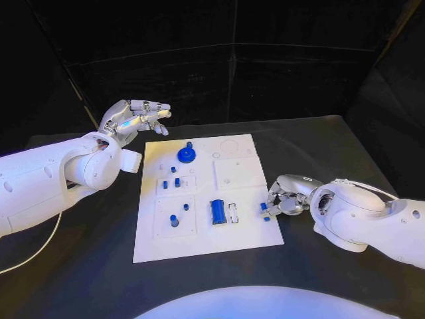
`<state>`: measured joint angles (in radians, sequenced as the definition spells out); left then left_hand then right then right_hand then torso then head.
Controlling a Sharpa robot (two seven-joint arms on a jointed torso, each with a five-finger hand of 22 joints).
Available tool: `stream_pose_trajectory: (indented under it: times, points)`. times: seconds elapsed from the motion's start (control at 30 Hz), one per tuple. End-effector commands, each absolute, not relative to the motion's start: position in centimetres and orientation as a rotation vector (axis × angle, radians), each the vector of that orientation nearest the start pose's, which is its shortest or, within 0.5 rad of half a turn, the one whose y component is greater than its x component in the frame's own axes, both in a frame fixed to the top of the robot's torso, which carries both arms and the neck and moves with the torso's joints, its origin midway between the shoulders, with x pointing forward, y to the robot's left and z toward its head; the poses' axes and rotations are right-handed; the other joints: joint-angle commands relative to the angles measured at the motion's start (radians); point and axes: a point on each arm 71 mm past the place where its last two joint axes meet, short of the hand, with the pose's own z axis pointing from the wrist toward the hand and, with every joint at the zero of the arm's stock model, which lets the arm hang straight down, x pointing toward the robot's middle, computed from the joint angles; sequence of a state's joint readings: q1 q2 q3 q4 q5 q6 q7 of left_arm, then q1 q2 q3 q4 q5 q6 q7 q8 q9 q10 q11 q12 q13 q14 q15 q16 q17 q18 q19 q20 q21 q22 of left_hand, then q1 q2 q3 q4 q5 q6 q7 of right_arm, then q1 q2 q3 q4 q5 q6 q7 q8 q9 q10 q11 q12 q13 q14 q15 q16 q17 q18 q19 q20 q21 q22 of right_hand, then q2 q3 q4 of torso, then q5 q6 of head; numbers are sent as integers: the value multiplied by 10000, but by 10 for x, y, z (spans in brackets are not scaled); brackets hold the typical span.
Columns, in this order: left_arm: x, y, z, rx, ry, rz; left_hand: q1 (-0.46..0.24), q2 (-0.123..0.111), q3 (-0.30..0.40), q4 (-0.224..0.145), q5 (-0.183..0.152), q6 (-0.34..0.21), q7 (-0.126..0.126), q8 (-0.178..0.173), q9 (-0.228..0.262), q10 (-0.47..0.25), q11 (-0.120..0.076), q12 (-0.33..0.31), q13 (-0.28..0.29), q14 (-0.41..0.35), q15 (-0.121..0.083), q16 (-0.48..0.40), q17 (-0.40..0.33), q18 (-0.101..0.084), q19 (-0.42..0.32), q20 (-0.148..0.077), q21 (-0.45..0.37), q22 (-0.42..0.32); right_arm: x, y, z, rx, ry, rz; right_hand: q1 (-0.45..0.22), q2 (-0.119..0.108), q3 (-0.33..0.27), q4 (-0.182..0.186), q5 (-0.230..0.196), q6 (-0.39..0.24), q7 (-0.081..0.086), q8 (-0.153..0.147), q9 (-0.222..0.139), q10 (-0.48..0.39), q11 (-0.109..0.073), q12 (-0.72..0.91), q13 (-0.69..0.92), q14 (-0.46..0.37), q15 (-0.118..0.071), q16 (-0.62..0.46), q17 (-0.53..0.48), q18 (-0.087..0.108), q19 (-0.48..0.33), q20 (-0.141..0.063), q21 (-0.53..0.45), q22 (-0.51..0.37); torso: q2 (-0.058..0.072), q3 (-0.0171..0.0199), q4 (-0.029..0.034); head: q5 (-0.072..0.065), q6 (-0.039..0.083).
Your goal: Assemble the parts on the task board
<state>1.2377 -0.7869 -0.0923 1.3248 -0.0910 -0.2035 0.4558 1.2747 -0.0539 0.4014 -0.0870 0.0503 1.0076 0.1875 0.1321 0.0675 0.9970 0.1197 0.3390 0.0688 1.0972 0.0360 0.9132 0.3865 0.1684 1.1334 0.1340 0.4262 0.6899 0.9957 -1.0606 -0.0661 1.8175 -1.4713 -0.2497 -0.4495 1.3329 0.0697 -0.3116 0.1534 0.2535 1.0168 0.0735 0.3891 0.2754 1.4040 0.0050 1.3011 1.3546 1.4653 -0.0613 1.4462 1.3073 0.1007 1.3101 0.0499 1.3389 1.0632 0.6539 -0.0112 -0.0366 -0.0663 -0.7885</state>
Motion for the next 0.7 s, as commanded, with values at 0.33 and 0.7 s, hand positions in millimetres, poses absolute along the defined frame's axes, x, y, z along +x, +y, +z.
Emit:
stream_pose_trajectory:
  times: [0.33, 0.7]
  points:
    - [523, 235, -183, -9516, 14093, -15222, -1, 79, -45, -20, 26, -39, -30, 49, 6, -52, 3, 28, 9, -63, 33, 35, -9, 137, 9, 39, -66, -8, 382, -230, -273, -360, 20837, 3432, 419, 64, 47, -269, 109, 119, -24, -40, 0, 20, -101, -25, -755, 597, -81, -39, 278, -18, 55, -59, -57, 0, 2, -5, 0, 38, -2]
    - [523, 235, -183, -9518, 14110, -15218, -1, 79, -45, -20, 26, -39, -30, 49, 6, -52, 3, 28, 9, -63, 33, 35, -9, 137, 9, 39, -66, -8, 384, -221, -274, -889, 20595, 3171, 1181, 317, 452, -791, 50, 146, -76, -126, 4, -10, -157, -85, -773, 598, -133, -55, 282, -21, 74, -109, -76, 8, 7, 3, 15, 68, 2]
